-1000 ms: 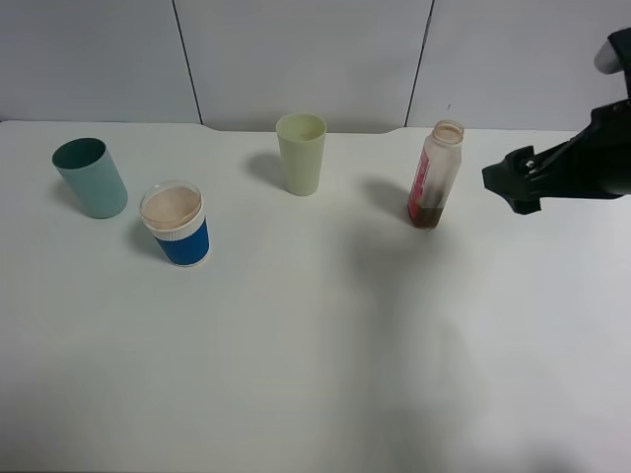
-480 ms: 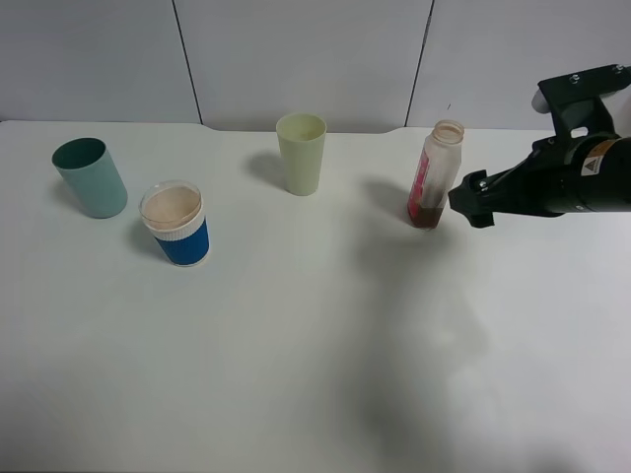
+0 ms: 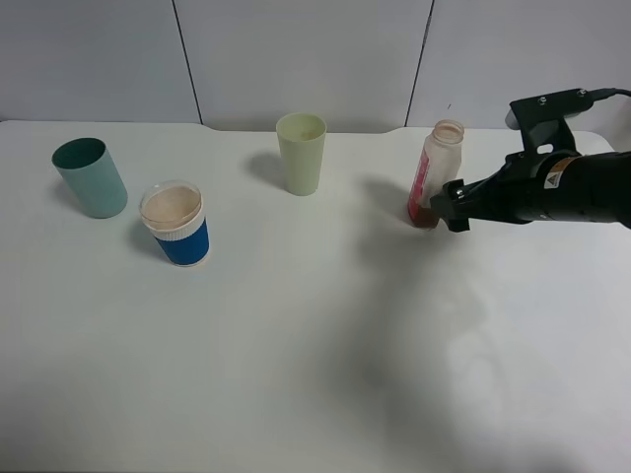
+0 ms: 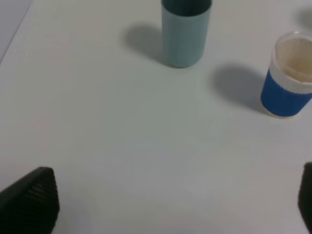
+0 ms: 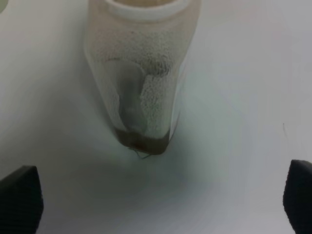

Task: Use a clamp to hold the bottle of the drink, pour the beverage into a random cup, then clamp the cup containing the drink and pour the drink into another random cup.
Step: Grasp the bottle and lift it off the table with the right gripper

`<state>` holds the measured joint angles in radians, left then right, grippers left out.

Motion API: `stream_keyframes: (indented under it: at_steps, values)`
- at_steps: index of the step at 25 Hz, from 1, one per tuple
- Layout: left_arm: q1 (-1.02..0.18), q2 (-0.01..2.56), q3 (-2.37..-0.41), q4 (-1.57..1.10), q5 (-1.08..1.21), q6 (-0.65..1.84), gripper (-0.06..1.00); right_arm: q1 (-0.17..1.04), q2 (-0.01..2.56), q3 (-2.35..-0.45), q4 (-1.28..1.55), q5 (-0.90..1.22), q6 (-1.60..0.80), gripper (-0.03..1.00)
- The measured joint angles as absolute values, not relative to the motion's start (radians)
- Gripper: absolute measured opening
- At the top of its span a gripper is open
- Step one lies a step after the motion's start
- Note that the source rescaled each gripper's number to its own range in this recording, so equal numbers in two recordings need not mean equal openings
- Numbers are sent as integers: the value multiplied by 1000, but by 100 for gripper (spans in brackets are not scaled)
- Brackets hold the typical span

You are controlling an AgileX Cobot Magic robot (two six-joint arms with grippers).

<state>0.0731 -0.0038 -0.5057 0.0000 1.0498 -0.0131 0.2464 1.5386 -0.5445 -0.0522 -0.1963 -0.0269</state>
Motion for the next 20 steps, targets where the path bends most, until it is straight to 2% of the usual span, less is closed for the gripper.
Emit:
stream_keyframes:
  at_steps: [16, 20]
  values:
    - [73, -4, -506, 0, 1050, -13, 100, 246, 1628, -542, -52, -307, -27, 100]
    - [73, -4, -506, 0, 1050, -13, 100, 246, 1628, -487, -51, -438, -27, 100]
